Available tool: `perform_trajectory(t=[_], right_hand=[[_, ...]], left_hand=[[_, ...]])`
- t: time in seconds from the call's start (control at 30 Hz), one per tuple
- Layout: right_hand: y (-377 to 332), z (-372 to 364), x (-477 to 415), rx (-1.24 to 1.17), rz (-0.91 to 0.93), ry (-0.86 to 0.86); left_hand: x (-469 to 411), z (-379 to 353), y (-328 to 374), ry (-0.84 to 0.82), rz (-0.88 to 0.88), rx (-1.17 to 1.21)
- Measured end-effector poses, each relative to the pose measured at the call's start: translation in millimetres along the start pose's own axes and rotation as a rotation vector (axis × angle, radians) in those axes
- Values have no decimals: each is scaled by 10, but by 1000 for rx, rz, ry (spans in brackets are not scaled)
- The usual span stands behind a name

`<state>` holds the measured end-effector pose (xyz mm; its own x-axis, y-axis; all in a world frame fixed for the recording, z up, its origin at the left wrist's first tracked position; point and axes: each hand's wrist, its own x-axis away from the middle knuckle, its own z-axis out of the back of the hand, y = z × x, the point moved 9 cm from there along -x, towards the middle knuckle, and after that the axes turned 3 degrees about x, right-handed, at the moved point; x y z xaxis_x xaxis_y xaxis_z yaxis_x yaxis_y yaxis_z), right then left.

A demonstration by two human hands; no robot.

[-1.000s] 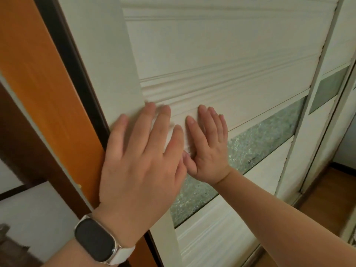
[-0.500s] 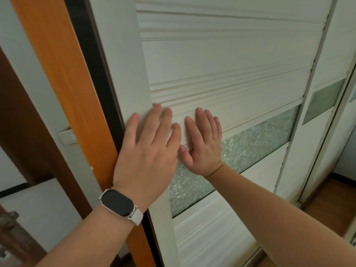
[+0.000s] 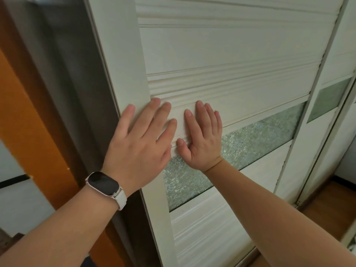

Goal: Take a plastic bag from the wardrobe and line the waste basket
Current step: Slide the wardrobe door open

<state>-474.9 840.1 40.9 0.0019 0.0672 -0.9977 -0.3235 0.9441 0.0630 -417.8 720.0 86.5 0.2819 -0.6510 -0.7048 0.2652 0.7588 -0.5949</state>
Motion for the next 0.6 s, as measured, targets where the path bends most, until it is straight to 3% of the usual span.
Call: perform_trajectory(t=[0.6], right_hand=[[1283, 41, 43, 33, -33, -39]], left_hand=[[-758, -414, 665, 235, 3, 150]])
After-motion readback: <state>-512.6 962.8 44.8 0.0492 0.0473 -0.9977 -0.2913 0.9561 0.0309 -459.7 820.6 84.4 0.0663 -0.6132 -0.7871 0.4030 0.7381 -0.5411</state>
